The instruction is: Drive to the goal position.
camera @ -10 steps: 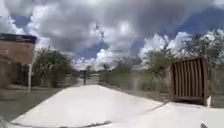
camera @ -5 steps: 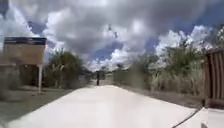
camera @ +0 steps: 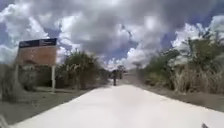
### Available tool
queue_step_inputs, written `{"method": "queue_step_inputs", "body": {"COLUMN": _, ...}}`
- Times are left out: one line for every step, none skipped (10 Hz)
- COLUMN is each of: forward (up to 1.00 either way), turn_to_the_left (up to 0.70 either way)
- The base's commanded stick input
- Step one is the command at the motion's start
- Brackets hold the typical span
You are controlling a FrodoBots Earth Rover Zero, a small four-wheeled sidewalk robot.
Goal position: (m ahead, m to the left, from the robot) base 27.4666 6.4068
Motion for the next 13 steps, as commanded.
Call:
{"method": "queue_step_inputs", "body": {"forward": 0.85, "turn_to_the_left": 0.0}}
{"method": "queue_step_inputs", "body": {"forward": 0.85, "turn_to_the_left": 0.0}}
{"method": "queue_step_inputs", "body": {"forward": 0.85, "turn_to_the_left": 0.0}}
{"method": "queue_step_inputs", "body": {"forward": 0.85, "turn_to_the_left": 0.0}}
{"method": "queue_step_inputs", "body": {"forward": 0.85, "turn_to_the_left": 0.0}}
{"method": "queue_step_inputs", "body": {"forward": 0.85, "turn_to_the_left": 0.0}}
{"method": "queue_step_inputs", "body": {"forward": 0.85, "turn_to_the_left": 0.0}}
{"method": "queue_step_inputs", "body": {"forward": 0.85, "turn_to_the_left": 0.0}}
{"method": "queue_step_inputs", "body": {"forward": 0.85, "turn_to_the_left": 0.0}}
{"method": "queue_step_inputs", "body": {"forward": 0.85, "turn_to_the_left": 0.0}}
{"method": "queue_step_inputs", "body": {"forward": 0.85, "turn_to_the_left": 0.0}}
{"method": "queue_step_inputs", "body": {"forward": 0.85, "turn_to_the_left": 0.0}}
{"method": "queue_step_inputs", "body": {"forward": 0.85, "turn_to_the_left": 0.0}}
